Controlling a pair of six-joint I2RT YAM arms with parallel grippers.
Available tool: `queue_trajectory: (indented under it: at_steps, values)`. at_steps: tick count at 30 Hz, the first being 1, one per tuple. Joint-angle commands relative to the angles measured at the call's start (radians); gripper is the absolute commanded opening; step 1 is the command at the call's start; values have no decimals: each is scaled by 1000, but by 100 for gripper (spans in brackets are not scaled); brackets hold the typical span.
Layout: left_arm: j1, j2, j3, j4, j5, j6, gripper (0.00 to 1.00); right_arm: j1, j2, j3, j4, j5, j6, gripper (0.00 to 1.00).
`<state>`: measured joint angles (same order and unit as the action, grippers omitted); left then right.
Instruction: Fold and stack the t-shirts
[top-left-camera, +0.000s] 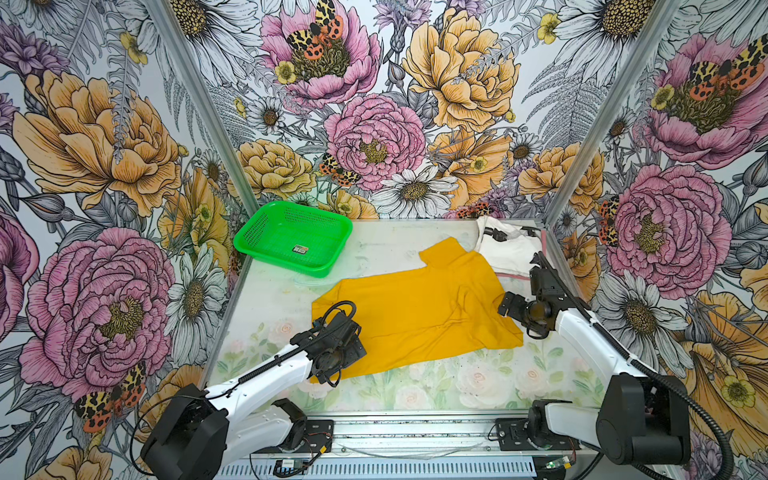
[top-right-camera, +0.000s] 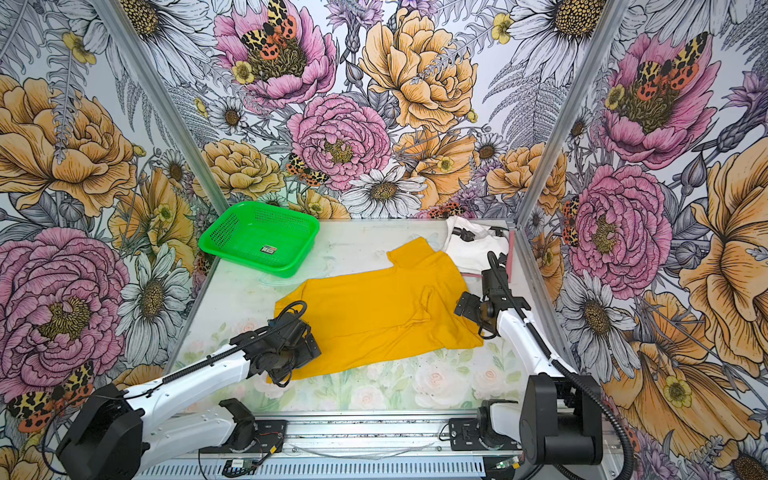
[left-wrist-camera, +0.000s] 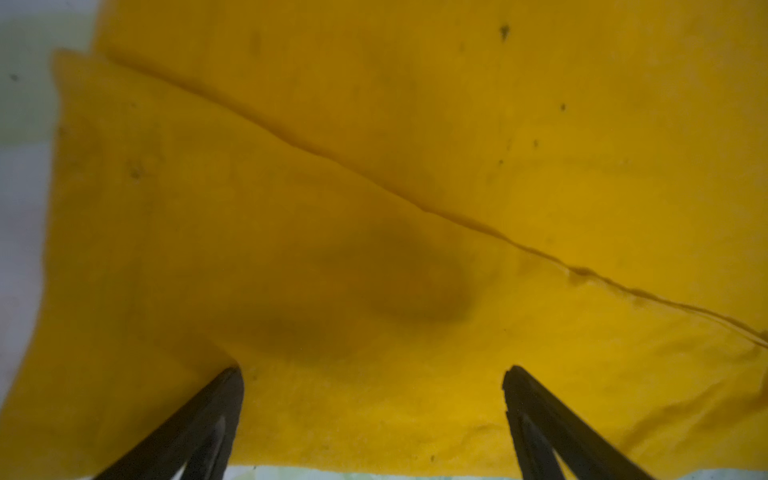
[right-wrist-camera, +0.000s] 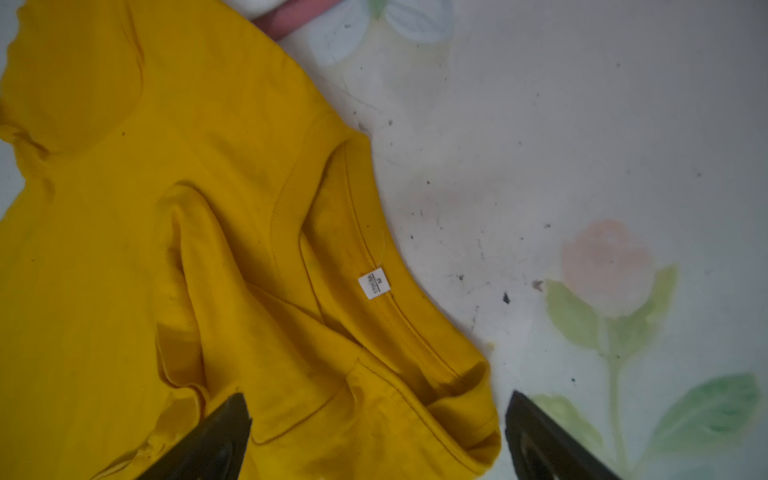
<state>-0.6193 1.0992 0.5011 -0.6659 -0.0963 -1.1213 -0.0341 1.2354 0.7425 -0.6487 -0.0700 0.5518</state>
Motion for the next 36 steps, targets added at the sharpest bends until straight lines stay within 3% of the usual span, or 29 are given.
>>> queue_trajectory:
  at_steps: [1, 8, 13, 17, 20, 21, 23, 24, 28, 36]
  values:
    - [28, -5, -71, 125, 13, -78, 96, -1, -53, -46, 20, 26, 85, 93]
    - [131, -8, -100, 129, -17, -52, 94, 0, -76, -101, 27, 23, 118, 80]
    - [219, -18, -104, 118, -5, 8, 93, 0, -85, -138, 30, 55, 134, 79]
    - [258, -25, -121, 120, 8, 21, 84, -1, -85, -167, 36, 63, 159, 79]
    - [259, -47, -129, 112, 2, 19, 71, 0, -96, -192, 40, 88, 178, 78]
    - [261, -58, -136, 109, -5, 17, 61, 0, -100, -199, 41, 99, 184, 78]
    - [283, -86, -156, 109, -10, 13, 31, -2, -101, -207, 53, 115, 193, 76]
    - [296, -96, -160, 109, -5, 18, 23, -3, -97, -209, 57, 115, 196, 75]
    - [344, -122, -163, 103, 11, 58, 3, -1, -81, -212, 78, 113, 206, 69]
    - [446, -193, -177, 68, 23, 126, 0, -3, -94, -218, 90, 77, 201, 33]
